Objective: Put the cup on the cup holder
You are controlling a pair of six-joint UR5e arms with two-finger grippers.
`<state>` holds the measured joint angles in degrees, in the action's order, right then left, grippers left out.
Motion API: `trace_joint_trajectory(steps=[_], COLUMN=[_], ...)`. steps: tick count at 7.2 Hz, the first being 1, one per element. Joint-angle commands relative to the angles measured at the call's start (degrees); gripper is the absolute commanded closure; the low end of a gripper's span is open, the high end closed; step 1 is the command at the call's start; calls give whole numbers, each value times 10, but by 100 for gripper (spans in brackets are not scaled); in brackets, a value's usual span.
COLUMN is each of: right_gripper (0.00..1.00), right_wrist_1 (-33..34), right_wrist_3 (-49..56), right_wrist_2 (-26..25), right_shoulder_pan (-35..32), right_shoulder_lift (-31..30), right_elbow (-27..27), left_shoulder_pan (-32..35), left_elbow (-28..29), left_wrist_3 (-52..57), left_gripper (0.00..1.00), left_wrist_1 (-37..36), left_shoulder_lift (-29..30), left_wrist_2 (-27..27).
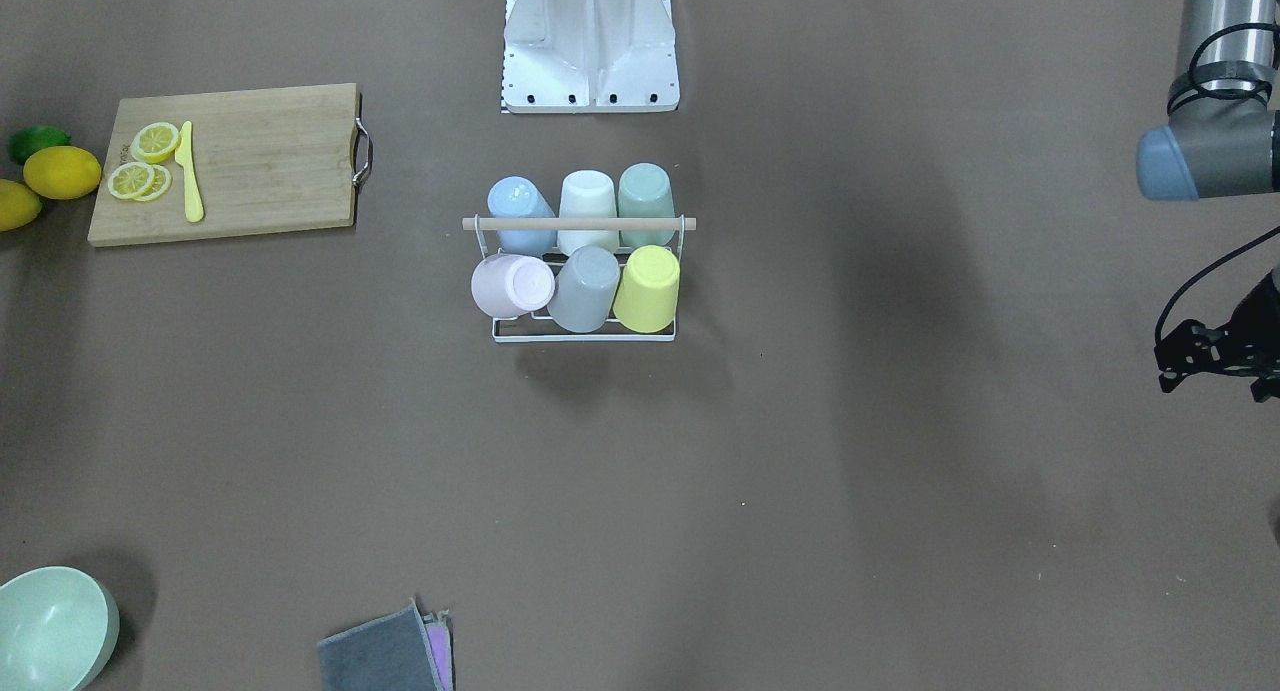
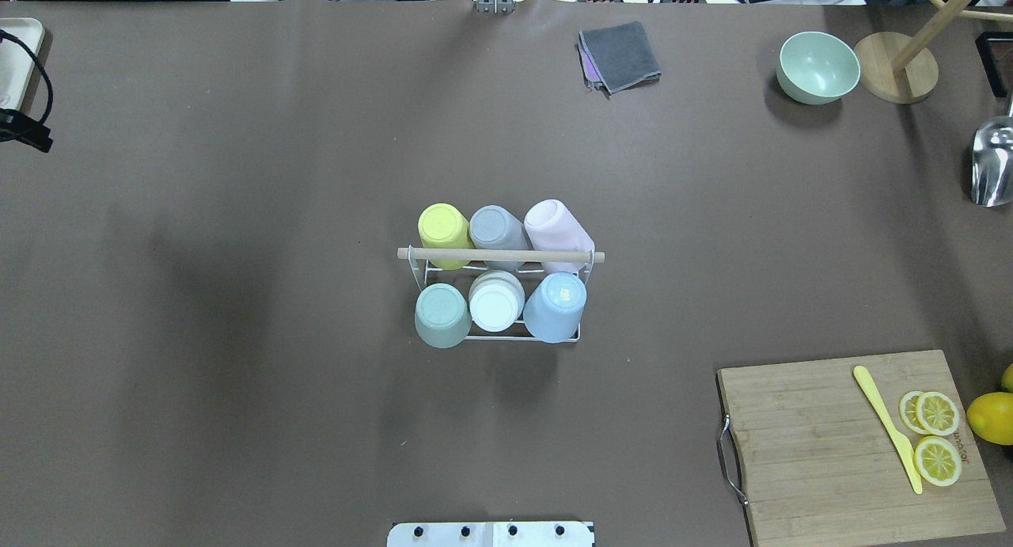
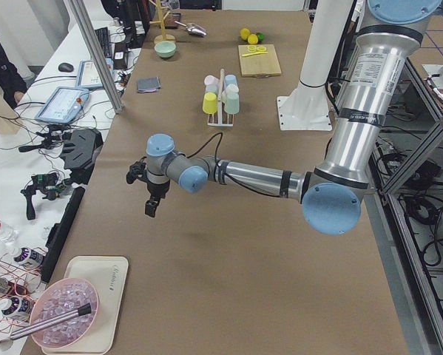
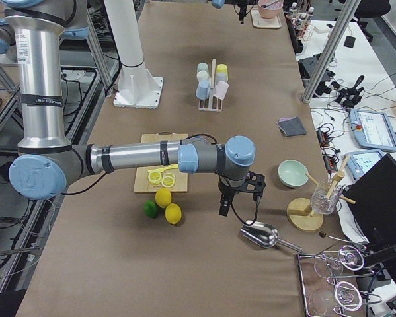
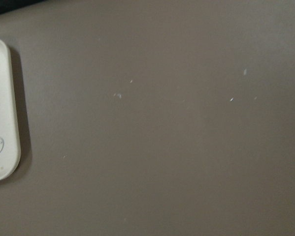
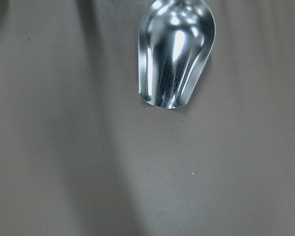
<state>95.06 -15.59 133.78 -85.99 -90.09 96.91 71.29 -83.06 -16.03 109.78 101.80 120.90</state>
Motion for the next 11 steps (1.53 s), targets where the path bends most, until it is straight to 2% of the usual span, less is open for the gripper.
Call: trace_joint_trajectory(steps=[1, 3, 4, 5, 6, 9, 11], right_gripper=[1, 0, 0, 0, 0, 0, 0], right_wrist_1=[0, 1, 1, 1, 1, 0, 0], right_wrist_3=[0, 0, 0, 0, 0, 0, 1], right_wrist_2=[5, 11, 11, 11, 11, 9, 4], right_shoulder_pan=[-8, -13, -14, -14, -14, -16, -16], right_shoulder_lift=[-11, -12, -12, -12, -11, -11, -12], right_elbow=[3, 6, 6, 6, 6, 7, 7], left_shoulder_pan=[41, 82, 107, 125, 139, 140, 143], left_elbow=[-2, -10, -11, -11, -5, 16, 8], left_wrist_3=[84, 101, 154, 156, 152, 95, 103], left_gripper=[4, 5, 7, 6, 3, 3, 3], left_wrist_1=[-93, -153, -216, -221, -215, -118, -126], left_shoulder_lift=[-16, -31, -31, -33, -33, -62, -55], left_wrist_2=[30, 47, 68, 92, 119, 121, 116])
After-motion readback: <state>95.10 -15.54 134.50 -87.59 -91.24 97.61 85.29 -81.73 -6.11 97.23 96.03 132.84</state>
